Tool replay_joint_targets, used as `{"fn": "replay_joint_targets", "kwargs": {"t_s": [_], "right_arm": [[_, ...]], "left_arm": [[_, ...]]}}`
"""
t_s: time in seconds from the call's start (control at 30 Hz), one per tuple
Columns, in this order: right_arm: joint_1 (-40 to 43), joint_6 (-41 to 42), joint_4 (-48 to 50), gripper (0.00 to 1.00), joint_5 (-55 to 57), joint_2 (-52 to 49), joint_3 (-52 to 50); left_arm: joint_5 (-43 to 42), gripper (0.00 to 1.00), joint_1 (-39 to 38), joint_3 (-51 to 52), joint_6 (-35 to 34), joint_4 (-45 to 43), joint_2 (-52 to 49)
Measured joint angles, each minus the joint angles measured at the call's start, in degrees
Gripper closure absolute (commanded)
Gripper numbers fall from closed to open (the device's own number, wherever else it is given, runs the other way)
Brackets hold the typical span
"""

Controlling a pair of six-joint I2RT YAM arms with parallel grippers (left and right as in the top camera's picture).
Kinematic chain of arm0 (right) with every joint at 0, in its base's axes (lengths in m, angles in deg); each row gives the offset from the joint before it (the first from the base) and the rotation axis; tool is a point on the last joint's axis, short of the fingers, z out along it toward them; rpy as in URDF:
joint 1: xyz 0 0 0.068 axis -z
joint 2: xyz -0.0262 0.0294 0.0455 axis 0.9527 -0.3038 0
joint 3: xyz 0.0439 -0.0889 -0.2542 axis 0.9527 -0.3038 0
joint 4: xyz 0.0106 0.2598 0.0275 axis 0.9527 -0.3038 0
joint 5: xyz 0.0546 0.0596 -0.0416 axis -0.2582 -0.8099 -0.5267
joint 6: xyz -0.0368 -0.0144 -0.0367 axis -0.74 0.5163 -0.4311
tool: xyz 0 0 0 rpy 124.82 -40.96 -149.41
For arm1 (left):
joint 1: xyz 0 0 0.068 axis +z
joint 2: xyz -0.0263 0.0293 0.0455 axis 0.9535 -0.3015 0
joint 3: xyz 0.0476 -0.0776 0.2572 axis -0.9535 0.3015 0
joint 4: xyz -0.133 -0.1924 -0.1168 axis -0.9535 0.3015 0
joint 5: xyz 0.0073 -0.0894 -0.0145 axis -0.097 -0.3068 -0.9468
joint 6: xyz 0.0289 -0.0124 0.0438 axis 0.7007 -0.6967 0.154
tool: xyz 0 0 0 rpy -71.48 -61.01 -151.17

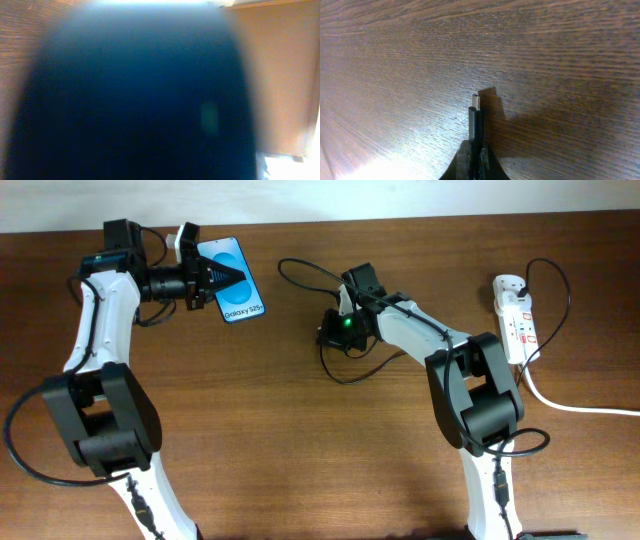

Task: Plug charger to phone and switch on socket
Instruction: 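Bring the right-held connector up under the phone's bottom port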

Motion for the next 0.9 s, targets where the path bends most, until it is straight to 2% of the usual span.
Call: {"fn": "replay_joint_targets", "kwargs": {"t_s": [0.2, 0.47, 0.63, 0.77, 0.9], "right_arm": [[1.5, -5.9, -3.6, 0.96, -4.7, 1.7, -0.3], [4.9, -17.2, -15.2, 0.96, -12.4, 30.9, -0.7], [5.0, -19.1, -17.1, 0.96, -13.0, 39.5, -3.2], [5.0, -18.1, -13.5, 0.96, -14.7, 44.5, -12.0], [5.0, -10.9, 0.2, 0.96, -17.4, 48.6, -23.6]], "left_arm": [[0.0, 1.0, -0.4, 0.0, 0.0, 0.1, 0.0], [0.0, 1.0, -4.4, 0.0, 0.0, 0.1, 0.0], [0.0, 1.0, -6.1, 0.0, 0.0, 0.1, 0.0], [0.0, 1.0, -7.9, 0.0, 0.0, 0.1, 0.0], [0.0, 1.0, -10.1, 0.0, 0.0, -0.3, 0.0]]}}
